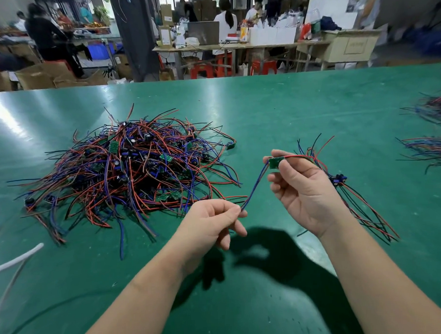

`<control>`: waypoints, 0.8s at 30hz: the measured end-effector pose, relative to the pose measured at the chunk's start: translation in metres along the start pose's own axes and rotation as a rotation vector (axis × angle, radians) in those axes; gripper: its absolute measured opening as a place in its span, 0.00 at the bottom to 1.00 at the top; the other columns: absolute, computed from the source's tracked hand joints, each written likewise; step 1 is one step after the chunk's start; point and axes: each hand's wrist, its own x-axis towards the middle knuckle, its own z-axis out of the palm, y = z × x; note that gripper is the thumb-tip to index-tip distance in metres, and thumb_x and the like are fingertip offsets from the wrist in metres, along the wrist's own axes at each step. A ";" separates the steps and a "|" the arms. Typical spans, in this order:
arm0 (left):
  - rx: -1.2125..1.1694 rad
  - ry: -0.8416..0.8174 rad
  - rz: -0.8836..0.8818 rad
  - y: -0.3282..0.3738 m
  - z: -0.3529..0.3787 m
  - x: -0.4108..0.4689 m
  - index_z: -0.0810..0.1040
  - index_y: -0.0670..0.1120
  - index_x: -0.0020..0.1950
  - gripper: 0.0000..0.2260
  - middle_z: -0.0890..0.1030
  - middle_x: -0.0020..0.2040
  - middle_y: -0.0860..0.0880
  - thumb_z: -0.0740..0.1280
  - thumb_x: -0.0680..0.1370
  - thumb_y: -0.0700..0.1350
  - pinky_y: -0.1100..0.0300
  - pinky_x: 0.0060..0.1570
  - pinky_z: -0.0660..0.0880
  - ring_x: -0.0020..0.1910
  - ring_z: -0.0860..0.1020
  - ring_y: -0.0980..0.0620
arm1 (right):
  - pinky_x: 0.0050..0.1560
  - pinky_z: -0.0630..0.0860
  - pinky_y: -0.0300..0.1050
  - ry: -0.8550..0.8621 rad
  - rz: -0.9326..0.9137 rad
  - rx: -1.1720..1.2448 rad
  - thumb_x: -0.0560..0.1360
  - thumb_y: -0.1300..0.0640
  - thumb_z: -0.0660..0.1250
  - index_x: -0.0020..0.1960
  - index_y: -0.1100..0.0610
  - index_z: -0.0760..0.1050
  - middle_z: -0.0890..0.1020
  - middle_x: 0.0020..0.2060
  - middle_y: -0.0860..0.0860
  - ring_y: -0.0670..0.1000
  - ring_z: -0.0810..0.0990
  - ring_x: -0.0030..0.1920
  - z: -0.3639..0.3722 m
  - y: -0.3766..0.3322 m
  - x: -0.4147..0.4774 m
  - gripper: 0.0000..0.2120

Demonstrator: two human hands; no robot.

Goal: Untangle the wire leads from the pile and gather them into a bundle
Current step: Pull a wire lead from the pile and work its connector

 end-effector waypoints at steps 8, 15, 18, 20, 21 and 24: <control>-0.013 -0.331 -0.212 0.009 -0.014 -0.007 0.82 0.48 0.39 0.08 0.83 0.34 0.45 0.69 0.73 0.51 0.66 0.26 0.72 0.26 0.79 0.52 | 0.23 0.65 0.34 0.107 -0.055 -0.244 0.58 0.53 0.75 0.32 0.52 0.77 0.76 0.25 0.49 0.46 0.71 0.21 -0.001 0.004 0.001 0.07; -0.052 0.010 -0.087 0.001 0.001 -0.001 0.79 0.44 0.49 0.13 0.85 0.39 0.46 0.77 0.69 0.47 0.63 0.29 0.77 0.31 0.81 0.52 | 0.20 0.62 0.35 -0.012 0.089 -0.739 0.58 0.39 0.76 0.33 0.58 0.73 0.75 0.22 0.52 0.49 0.69 0.17 0.006 0.031 -0.006 0.23; -0.104 0.128 -0.075 0.001 0.006 0.001 0.80 0.39 0.46 0.06 0.83 0.34 0.46 0.73 0.71 0.38 0.63 0.30 0.78 0.28 0.81 0.54 | 0.21 0.65 0.37 -0.002 0.107 -0.699 0.59 0.39 0.72 0.32 0.57 0.75 0.77 0.23 0.51 0.50 0.70 0.18 0.009 0.036 -0.004 0.21; -0.118 0.166 -0.067 0.001 0.006 0.002 0.80 0.37 0.48 0.10 0.84 0.34 0.46 0.74 0.70 0.39 0.64 0.29 0.78 0.28 0.81 0.54 | 0.20 0.65 0.37 -0.011 0.127 -0.642 0.61 0.42 0.72 0.31 0.57 0.75 0.77 0.23 0.52 0.50 0.70 0.18 0.009 0.035 -0.004 0.18; -0.121 0.178 -0.061 0.002 0.007 0.002 0.80 0.36 0.49 0.12 0.84 0.34 0.46 0.75 0.69 0.39 0.64 0.29 0.77 0.28 0.81 0.54 | 0.20 0.65 0.37 -0.015 0.135 -0.634 0.62 0.42 0.72 0.31 0.57 0.75 0.76 0.23 0.52 0.50 0.70 0.18 0.009 0.035 -0.004 0.18; -0.127 0.195 -0.049 -0.001 0.010 0.003 0.80 0.35 0.47 0.10 0.83 0.32 0.46 0.75 0.69 0.36 0.65 0.29 0.77 0.28 0.81 0.54 | 0.19 0.63 0.35 -0.012 0.129 -0.727 0.67 0.46 0.73 0.32 0.58 0.75 0.76 0.22 0.50 0.49 0.70 0.17 0.009 0.036 -0.005 0.17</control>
